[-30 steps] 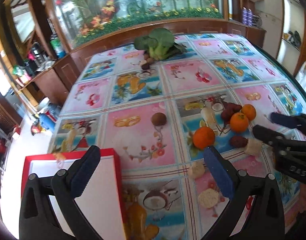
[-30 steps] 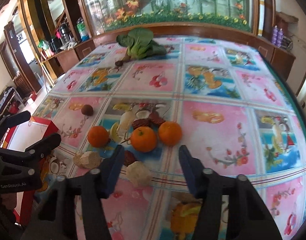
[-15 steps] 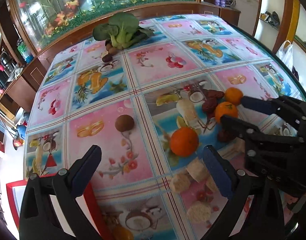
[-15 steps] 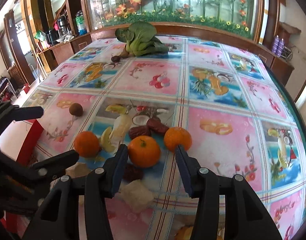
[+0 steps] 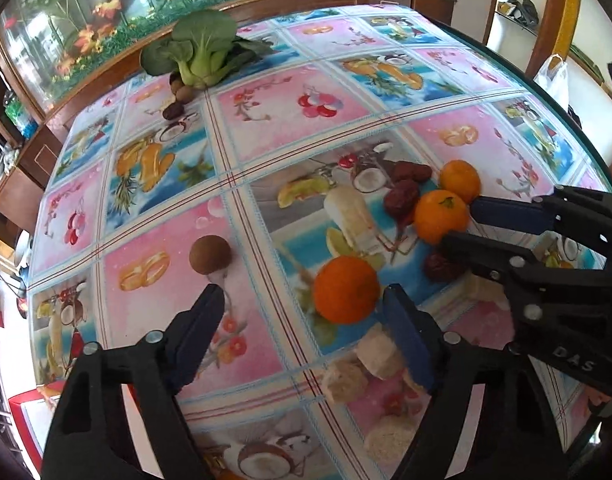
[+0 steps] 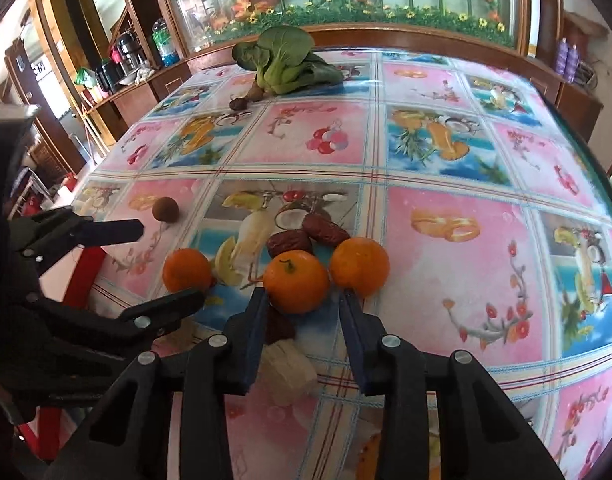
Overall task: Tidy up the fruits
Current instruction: 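Grasp an orange with the left tool while the right tool grasps another orange, then carry both oranges over the tray and open both tools to drop them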
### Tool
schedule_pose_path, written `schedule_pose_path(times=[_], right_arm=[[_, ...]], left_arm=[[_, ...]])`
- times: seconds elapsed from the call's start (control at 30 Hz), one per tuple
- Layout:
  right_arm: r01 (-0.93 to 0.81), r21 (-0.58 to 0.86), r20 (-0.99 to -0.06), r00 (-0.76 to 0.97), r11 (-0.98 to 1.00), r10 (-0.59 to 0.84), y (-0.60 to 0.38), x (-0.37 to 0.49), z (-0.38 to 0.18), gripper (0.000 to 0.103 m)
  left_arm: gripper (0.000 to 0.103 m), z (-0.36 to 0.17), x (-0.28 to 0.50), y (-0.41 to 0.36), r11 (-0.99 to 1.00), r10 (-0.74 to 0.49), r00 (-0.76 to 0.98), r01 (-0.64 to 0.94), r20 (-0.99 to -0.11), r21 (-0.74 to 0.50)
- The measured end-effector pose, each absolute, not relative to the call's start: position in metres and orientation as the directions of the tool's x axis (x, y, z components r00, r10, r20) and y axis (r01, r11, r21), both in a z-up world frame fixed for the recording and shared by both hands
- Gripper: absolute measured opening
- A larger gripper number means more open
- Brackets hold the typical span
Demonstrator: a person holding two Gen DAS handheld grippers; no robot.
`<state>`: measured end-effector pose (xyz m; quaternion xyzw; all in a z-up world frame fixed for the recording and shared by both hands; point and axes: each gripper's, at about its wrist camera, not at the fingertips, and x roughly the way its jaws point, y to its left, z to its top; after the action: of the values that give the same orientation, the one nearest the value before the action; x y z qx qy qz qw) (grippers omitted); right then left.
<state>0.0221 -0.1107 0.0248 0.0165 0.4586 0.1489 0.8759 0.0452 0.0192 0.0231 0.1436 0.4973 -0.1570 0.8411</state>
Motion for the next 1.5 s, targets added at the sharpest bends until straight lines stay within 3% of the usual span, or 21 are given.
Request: schedule_pose_path(times=[0.1, 0.2, 0.33, 0.43, 0.8, 1.07, 1.23, 1.5], right_arm=[[-0.266, 0.168, -0.797, 0.53, 0.949, 0.29, -0.107, 0.025, 0.025, 0.036], [-0.271, 0.157, -0.796, 0.534, 0.95, 0.284, -0.104, 0.027, 0.025, 0.035], [-0.273, 0.176, -0.788, 0.537, 0.946, 0.301, -0.107, 0.027, 0.023, 0.034], [-0.275, 0.198, -0.78, 0.537, 0.941, 0.321, -0.111, 0.027, 0.022, 0.033], [-0.286, 0.307, -0.701, 0.577, 0.908, 0.419, -0.115, 0.009, 0.044, 0.033], [-0.457, 0.337, -0.61, 0.56, 0.823, 0.561, -0.042, -0.041, 0.085, 0.033], [-0.57, 0.312, -0.632, 0.472, 0.76, 0.614, 0.027, -0.066, 0.08, 0.033], [-0.648, 0.276, -0.737, 0.332, 0.71, 0.589, 0.11, -0.088, 0.033, 0.033]], left_arm=[[0.075, 0.016, 0.052, 0.023, 0.905, -0.173, 0.415, 0.424, -0.893, 0.022], [0.061, 0.014, 0.053, 0.021, 0.896, -0.219, 0.391, 0.444, -0.894, -0.025], [0.05, 0.014, 0.05, 0.014, 0.883, -0.227, 0.402, 0.469, -0.887, -0.013], [0.035, 0.016, 0.049, 0.012, 0.876, -0.242, 0.396, 0.481, -0.886, -0.024], [0.035, 0.041, 0.027, 0.036, 0.918, -0.261, 0.467, 0.392, -0.845, -0.067], [0.035, 0.108, -0.063, 0.125, 0.989, -0.12, 0.682, 0.144, -0.722, -0.029], [0.035, 0.099, -0.121, 0.196, 0.997, 0.082, 0.679, -0.058, -0.73, 0.058], [0.035, 0.049, -0.164, 0.254, 0.975, 0.193, 0.581, -0.203, -0.791, 0.088]])
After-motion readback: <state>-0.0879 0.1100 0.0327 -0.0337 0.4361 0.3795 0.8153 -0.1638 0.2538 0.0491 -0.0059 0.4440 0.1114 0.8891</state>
